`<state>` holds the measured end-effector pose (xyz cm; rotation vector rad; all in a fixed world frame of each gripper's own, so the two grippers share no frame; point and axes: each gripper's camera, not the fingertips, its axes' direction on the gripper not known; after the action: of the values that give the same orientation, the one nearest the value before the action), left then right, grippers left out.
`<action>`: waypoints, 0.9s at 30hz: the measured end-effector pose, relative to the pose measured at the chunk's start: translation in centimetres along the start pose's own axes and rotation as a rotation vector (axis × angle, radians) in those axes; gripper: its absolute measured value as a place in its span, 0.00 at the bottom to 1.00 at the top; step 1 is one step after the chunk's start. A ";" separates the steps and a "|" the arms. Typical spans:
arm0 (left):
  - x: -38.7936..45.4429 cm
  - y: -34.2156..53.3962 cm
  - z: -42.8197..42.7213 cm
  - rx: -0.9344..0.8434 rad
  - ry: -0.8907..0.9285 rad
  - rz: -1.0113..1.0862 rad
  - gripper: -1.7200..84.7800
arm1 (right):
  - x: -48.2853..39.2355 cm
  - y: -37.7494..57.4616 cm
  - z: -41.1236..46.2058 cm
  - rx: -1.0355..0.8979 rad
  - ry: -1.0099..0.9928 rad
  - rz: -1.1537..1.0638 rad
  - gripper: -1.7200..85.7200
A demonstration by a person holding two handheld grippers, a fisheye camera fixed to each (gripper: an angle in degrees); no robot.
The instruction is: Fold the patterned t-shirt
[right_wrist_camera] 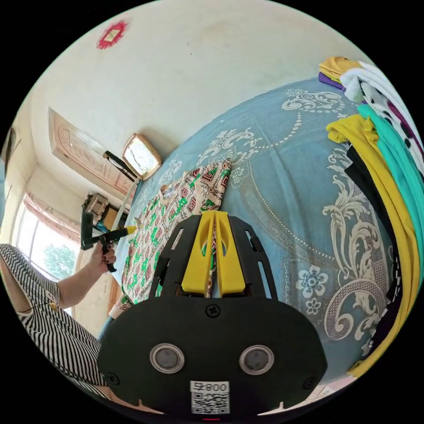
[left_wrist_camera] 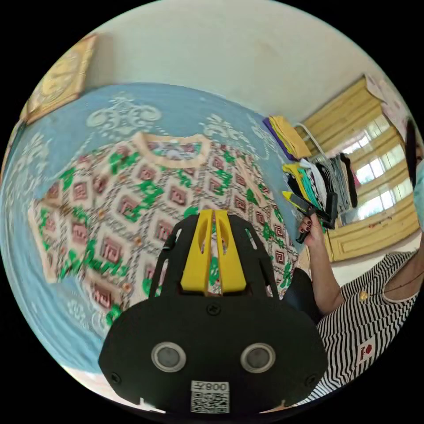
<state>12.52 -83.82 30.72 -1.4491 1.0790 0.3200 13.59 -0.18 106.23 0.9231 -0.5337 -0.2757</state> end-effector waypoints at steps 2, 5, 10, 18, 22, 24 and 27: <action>-6.6 6.3 -5.1 0.103 -0.119 -0.286 0.05 | 0.6 0.8 -0.6 0.055 -0.086 0.042 0.02; -13.7 13.6 -9.9 0.226 -0.134 -0.534 0.08 | -0.7 1.2 -0.4 0.108 -0.133 0.061 0.02; -21.6 20.8 -12.7 0.328 -0.057 -0.734 0.12 | -8.7 -1.6 6.1 -0.038 -0.214 -0.081 0.03; -27.5 26.8 -12.2 0.414 0.107 -0.761 0.11 | -32.2 -6.0 28.4 -0.462 -0.273 -0.513 0.09; -28.6 29.1 -12.6 0.426 0.105 -0.723 0.11 | -41.4 -5.8 37.6 -0.573 -0.185 -0.661 0.09; -28.7 29.8 -12.6 0.431 0.111 -0.706 0.10 | -46.1 -5.1 42.8 -0.645 -0.153 -0.722 0.10; -28.7 31.0 -12.5 0.435 0.095 -0.679 0.10 | -50.3 -3.6 48.1 -0.697 -0.070 -0.803 0.10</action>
<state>-30.83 -77.60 35.14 -1.3471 0.6182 -0.4456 -54.86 -12.59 110.77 0.3993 -0.0755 -1.1453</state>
